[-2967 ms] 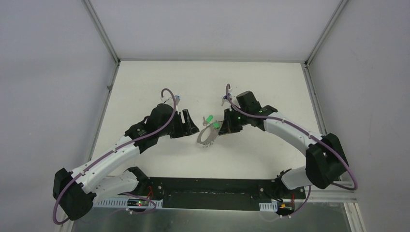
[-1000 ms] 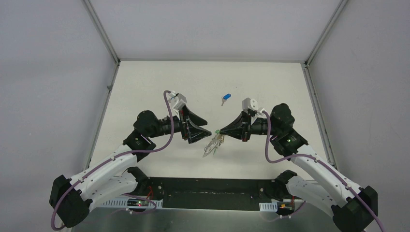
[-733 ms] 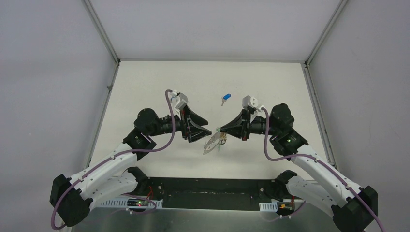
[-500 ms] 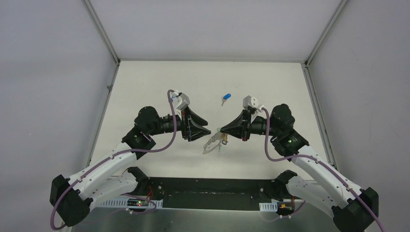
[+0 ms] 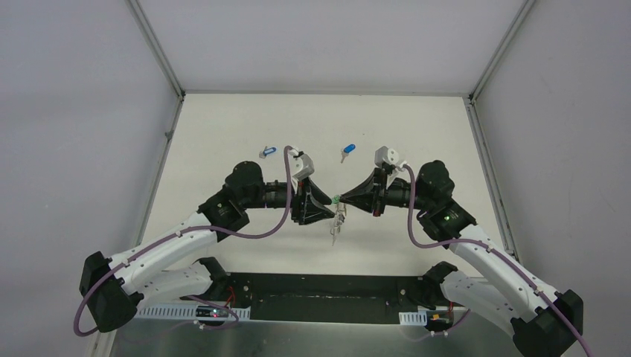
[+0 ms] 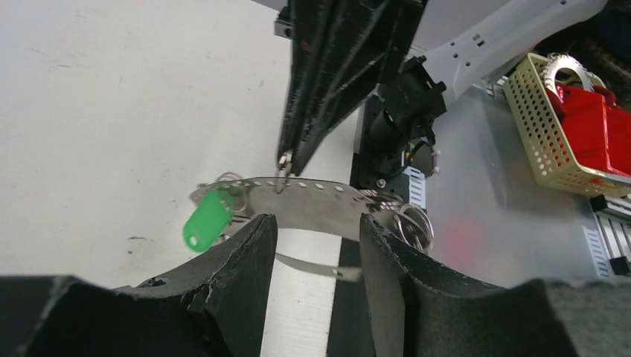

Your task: Put the keys on the keyring

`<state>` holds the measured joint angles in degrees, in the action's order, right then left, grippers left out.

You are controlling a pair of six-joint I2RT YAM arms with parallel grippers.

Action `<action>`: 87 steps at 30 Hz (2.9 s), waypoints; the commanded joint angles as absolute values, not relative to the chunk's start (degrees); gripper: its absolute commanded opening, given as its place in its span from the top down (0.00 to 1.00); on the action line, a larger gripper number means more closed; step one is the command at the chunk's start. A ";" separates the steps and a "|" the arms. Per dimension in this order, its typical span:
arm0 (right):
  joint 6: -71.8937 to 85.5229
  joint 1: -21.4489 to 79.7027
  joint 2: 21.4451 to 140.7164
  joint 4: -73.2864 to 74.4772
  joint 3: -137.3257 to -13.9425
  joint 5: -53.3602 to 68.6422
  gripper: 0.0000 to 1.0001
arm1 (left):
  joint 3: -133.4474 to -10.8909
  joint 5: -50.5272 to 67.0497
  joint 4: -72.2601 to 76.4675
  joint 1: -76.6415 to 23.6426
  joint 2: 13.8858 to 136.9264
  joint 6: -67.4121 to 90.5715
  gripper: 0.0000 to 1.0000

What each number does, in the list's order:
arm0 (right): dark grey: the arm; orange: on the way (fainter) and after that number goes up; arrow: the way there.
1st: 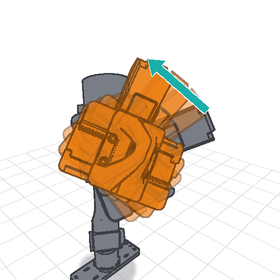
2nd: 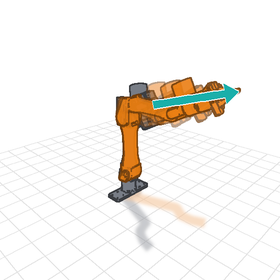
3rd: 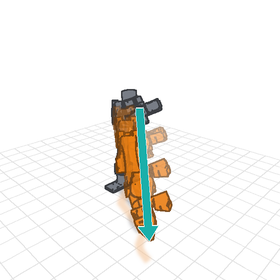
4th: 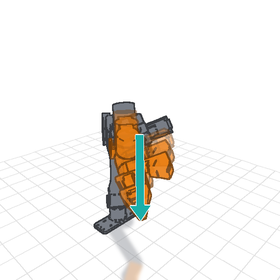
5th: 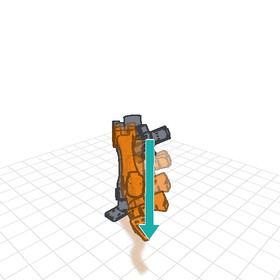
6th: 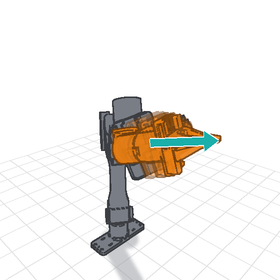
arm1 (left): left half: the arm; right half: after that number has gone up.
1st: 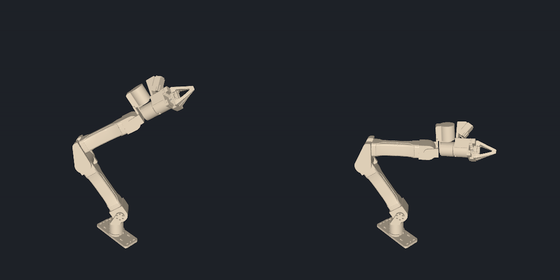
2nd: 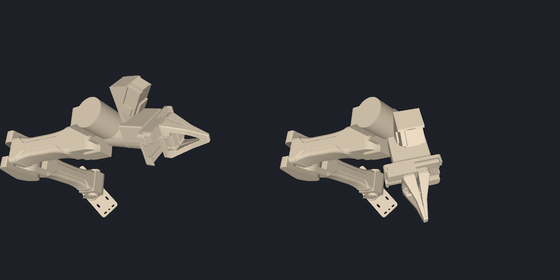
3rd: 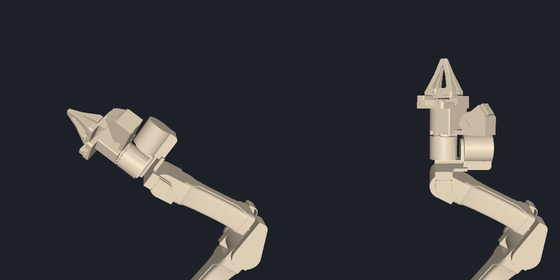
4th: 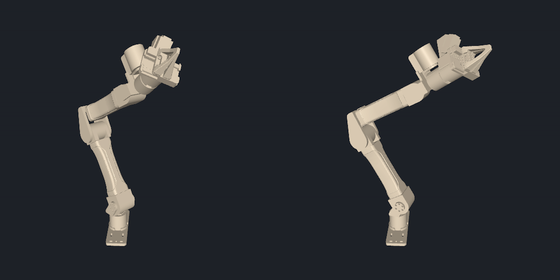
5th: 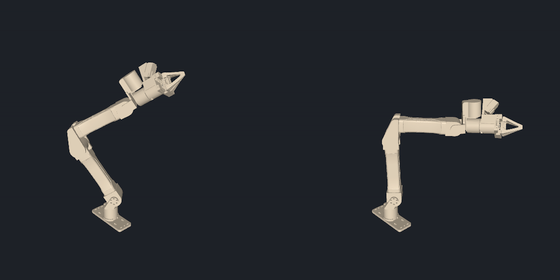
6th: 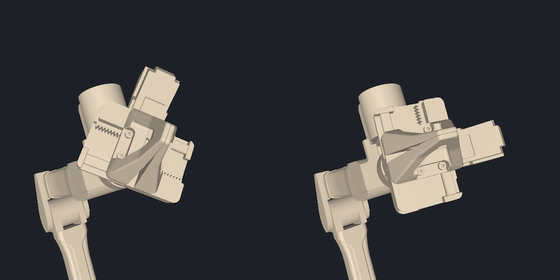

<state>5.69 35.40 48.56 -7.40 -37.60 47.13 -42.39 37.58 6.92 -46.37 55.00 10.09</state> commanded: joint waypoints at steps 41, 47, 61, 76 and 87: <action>8.88 35.68 48.12 -12.97 -37.68 48.77 1.00 | -48.66 30.26 8.26 -52.91 58.87 0.81 0.89; 8.74 35.68 48.25 -12.98 -37.77 48.80 1.00 | -48.77 30.17 7.91 -52.90 58.68 0.69 1.00; 8.61 35.68 48.49 -13.10 -37.86 48.20 1.00 | -53.83 24.60 -4.92 -52.84 57.56 1.99 1.00; 6.70 35.66 48.07 -11.70 -38.89 48.08 0.46 | -60.55 20.16 -15.77 -52.91 57.91 6.90 1.00; 4.12 35.69 45.48 -5.45 -41.02 47.35 0.30 | -63.90 15.09 -22.43 -52.90 58.65 12.00 1.00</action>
<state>5.34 35.40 46.70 -5.96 -37.63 46.50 -60.25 18.00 -22.17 -52.88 58.76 9.23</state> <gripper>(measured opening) 0.695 0.010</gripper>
